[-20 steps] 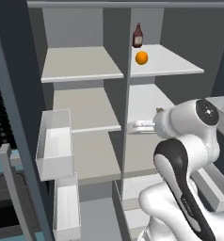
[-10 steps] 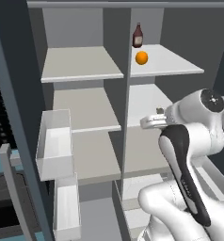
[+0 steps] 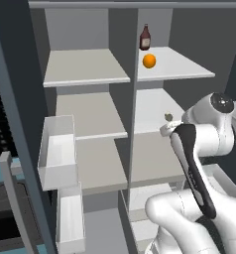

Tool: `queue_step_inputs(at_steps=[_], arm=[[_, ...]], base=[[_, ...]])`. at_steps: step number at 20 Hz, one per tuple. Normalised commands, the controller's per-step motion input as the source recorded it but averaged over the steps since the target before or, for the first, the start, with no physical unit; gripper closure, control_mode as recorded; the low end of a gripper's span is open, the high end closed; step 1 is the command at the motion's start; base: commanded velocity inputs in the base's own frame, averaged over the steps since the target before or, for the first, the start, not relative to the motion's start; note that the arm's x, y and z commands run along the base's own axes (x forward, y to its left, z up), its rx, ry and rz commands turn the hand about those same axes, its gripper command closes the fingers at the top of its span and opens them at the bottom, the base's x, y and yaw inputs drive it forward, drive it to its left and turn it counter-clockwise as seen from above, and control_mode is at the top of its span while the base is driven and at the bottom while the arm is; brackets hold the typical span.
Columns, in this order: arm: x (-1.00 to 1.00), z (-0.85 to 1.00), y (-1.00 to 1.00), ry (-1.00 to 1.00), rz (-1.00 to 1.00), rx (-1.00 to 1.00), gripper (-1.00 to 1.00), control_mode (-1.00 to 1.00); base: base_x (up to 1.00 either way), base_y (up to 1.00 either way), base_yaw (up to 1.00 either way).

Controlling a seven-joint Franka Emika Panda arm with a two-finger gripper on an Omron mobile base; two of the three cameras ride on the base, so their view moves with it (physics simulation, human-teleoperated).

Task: Take the garlic and orange from the fridge shelf and place them in the freezer drawer to begin freezing them.

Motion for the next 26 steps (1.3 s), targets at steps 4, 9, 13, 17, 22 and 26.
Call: queue_step_inputs(at_steps=[4,9,13,17,22,26], arm=[[0.65,-0.41,-0.10,0.21,-0.04,-0.05,-1.00,-1.00],[0.30,-0.19,-0.07,0.09,-0.04,-0.06,-1.00,-1.00],[0.36,-0.12,-0.09,0.00,0.00,-0.08,-1.00,-1.00],[0.57,-0.30,-0.20,0.00,0.00,-0.04,-1.00,-1.00],[0.49,-0.38,-0.32,-0.05,0.00,0.00,-1.00,-1.00],[0.41,-0.19,-0.35,-0.09,0.00,0.00,-1.00,-1.00]], base=[[0.00,0.00,0.00],[0.00,0.00,0.00],[0.00,0.00,0.00],[0.00,0.00,0.00],[0.00,0.00,0.00],[0.00,0.00,0.00]])
